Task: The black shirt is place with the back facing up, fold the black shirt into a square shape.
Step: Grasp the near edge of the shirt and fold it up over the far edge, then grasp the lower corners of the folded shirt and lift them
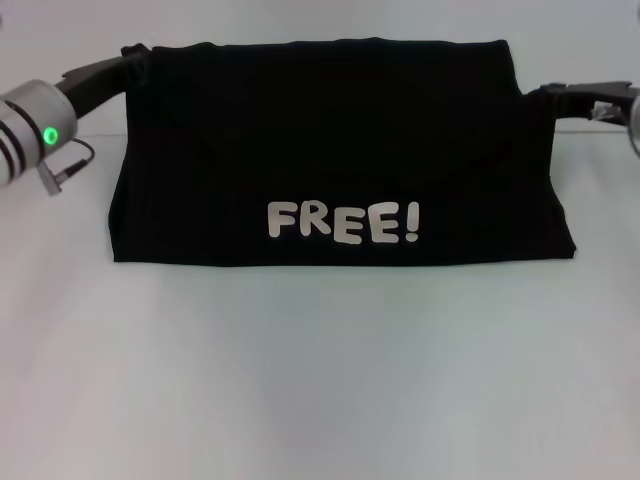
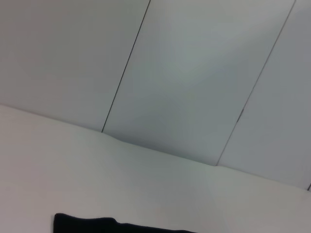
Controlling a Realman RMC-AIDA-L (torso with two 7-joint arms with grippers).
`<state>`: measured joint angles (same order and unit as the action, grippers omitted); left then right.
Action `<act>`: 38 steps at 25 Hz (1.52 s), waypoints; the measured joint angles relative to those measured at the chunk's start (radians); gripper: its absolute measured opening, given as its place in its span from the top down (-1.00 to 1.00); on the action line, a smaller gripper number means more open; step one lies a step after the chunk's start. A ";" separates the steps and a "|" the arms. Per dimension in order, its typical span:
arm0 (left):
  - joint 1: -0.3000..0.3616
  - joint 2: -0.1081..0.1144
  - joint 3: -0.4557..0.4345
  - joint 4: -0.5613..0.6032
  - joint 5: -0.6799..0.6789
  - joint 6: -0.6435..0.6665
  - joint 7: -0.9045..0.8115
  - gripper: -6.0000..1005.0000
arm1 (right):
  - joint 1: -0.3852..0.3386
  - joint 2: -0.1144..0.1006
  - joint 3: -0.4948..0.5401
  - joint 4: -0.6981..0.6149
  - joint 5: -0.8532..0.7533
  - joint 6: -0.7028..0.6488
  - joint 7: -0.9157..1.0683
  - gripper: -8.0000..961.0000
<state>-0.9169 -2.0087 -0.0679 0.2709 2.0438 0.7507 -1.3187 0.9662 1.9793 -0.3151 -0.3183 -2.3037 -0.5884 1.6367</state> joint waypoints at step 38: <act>0.351 -0.083 0.455 0.437 0.047 0.354 -0.581 -0.24 | -0.352 0.013 -0.001 -0.127 0.418 -0.673 -0.103 -0.52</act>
<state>-0.5656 -2.0914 0.3872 0.7077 2.0909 1.1048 -1.8997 0.6141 1.9926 -0.3161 -0.4454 -1.8856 -1.2611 1.5334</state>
